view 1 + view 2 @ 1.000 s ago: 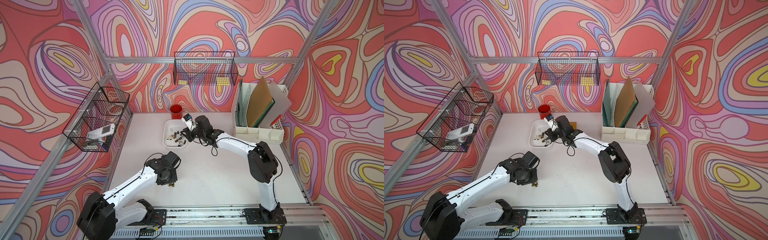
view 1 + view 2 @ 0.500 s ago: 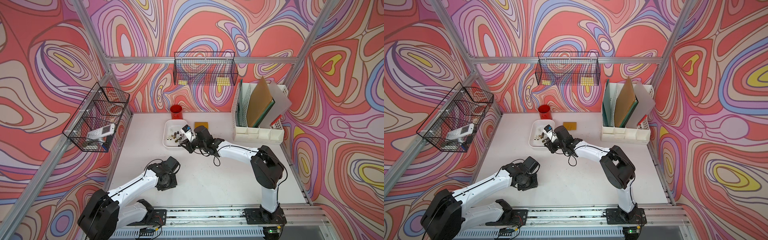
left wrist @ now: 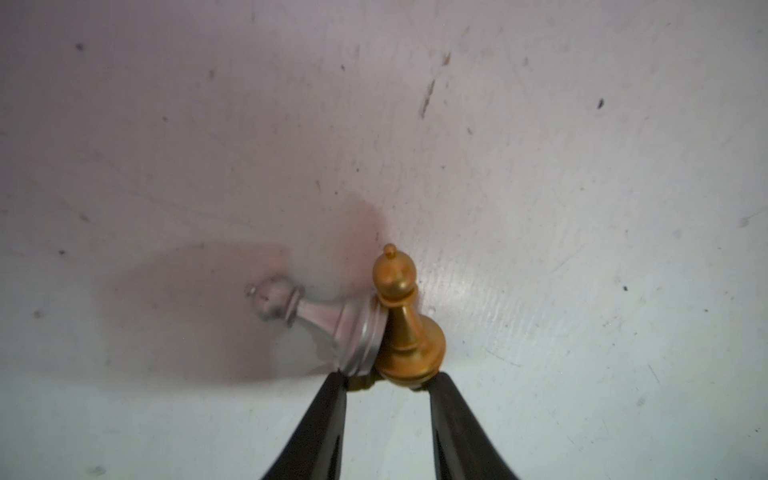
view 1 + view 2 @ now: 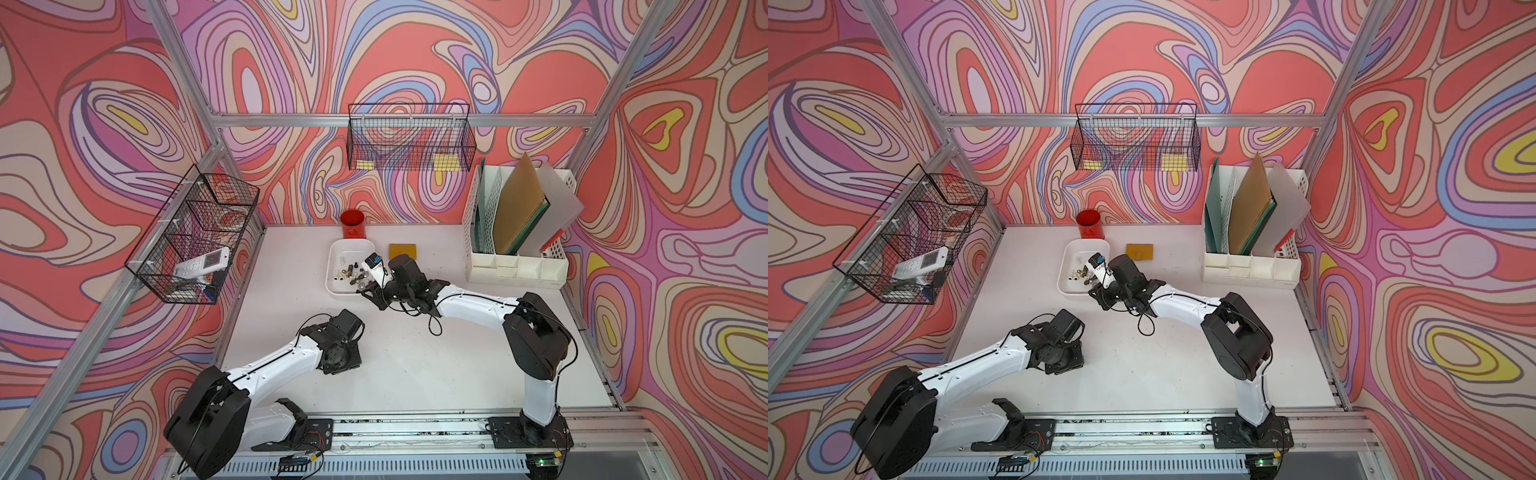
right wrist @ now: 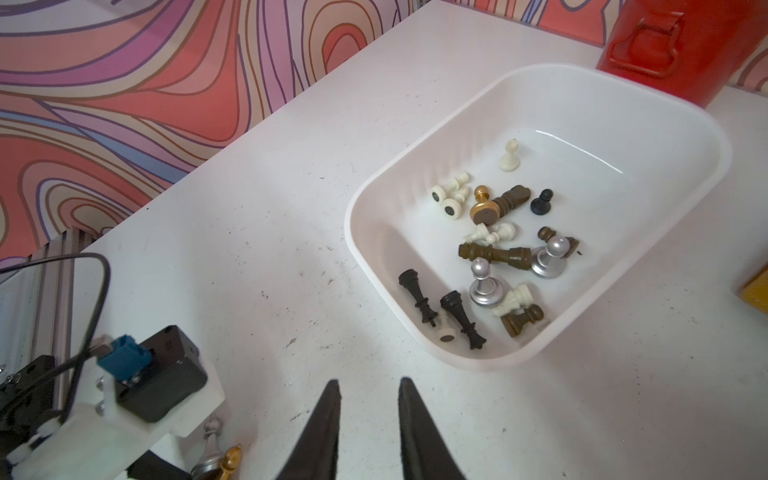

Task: Put the chess pieces into the storage box
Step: Pick up the chess piece at the center of the board.

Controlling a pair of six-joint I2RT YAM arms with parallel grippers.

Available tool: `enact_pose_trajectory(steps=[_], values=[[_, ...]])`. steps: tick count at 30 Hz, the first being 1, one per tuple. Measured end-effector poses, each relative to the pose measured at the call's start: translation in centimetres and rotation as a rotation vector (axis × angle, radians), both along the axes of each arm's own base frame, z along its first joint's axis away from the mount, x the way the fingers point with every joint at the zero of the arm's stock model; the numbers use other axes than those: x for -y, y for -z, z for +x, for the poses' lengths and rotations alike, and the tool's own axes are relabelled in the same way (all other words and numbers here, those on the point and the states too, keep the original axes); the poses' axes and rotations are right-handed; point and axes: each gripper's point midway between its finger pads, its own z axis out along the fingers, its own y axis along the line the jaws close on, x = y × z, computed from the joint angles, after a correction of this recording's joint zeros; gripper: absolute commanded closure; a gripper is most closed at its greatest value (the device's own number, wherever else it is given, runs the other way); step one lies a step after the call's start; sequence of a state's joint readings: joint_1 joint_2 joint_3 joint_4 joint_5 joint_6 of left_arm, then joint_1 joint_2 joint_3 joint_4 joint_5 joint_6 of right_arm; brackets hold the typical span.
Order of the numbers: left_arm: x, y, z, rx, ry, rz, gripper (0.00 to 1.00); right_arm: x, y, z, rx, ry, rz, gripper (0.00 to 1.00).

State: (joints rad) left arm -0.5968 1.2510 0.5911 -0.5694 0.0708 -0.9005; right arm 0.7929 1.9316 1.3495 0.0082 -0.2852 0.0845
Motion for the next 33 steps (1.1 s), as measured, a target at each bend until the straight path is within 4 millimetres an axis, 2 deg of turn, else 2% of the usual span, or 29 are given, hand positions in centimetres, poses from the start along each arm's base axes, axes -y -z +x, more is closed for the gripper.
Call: enact_pose_trajectory(steps=[3, 9, 21, 26, 33], values=[[0.3, 0.2, 0.9, 0.024, 0.003, 0.002, 0.61, -0.3, 0.5, -0.7, -0.011, -0.013, -0.008, 0.74], [0.5, 0.8, 1.4, 0.025, 0.016, 0.016, 0.61, -0.3, 1.7, -1.8, -0.034, -0.025, -0.026, 0.75], [0.6, 0.7, 1.8, 0.034, 0.032, 0.023, 0.71, 0.1, 3.1, -2.7, -0.063, -0.026, -0.048, 0.75], [0.5, 0.6, 1.4, 0.035, 0.034, 0.012, 0.73, 0.1, 2.0, -3.2, -0.053, -0.032, -0.032, 0.75], [-0.2, 0.5, -0.5, -0.020, 0.055, 0.021, 0.76, -0.1, 0.0, -3.7, -0.028, -0.040, -0.003, 0.75]])
